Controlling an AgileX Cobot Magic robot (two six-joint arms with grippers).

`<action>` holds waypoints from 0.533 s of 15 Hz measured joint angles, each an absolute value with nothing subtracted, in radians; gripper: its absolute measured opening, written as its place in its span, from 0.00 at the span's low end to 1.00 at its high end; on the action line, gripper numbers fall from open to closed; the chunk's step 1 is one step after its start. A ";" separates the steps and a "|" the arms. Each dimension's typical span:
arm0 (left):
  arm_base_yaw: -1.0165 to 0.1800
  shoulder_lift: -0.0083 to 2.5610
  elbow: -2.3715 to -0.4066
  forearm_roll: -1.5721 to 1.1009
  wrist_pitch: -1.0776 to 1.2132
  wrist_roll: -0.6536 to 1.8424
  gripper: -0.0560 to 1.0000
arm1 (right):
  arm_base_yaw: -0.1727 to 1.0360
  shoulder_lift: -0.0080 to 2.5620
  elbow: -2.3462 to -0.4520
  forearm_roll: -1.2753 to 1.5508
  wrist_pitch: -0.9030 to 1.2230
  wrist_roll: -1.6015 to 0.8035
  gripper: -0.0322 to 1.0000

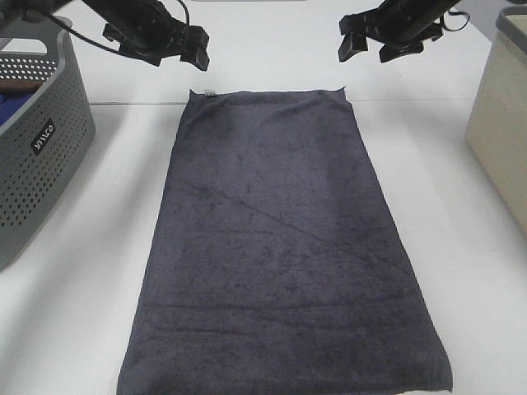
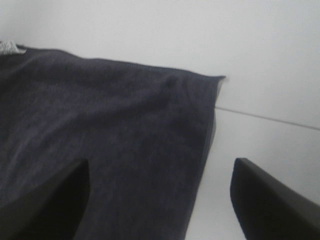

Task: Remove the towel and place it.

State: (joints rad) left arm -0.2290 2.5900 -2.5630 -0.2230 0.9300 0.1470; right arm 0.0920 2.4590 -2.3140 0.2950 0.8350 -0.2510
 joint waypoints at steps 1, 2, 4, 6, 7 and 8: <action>-0.229 2.493 -2.563 -0.212 1.101 0.140 0.83 | 0.092 2.355 -2.314 0.245 1.004 -0.232 0.78; -0.229 2.447 -2.563 -0.195 1.152 0.125 0.83 | 0.092 2.309 -2.314 0.241 1.073 -0.217 0.78; -0.229 2.353 -2.563 -0.129 1.206 0.070 0.83 | 0.092 2.227 -2.314 0.234 1.162 -0.167 0.78; -0.226 2.287 -2.563 0.008 1.209 0.000 0.83 | 0.089 2.155 -2.315 0.233 1.207 -0.128 0.78; -0.219 2.260 -2.563 0.061 1.210 -0.029 0.83 | 0.089 2.125 -2.315 0.223 1.213 -0.125 0.78; -0.203 2.233 -2.563 0.085 1.211 -0.042 0.83 | 0.089 2.097 -2.316 0.203 1.215 -0.113 0.78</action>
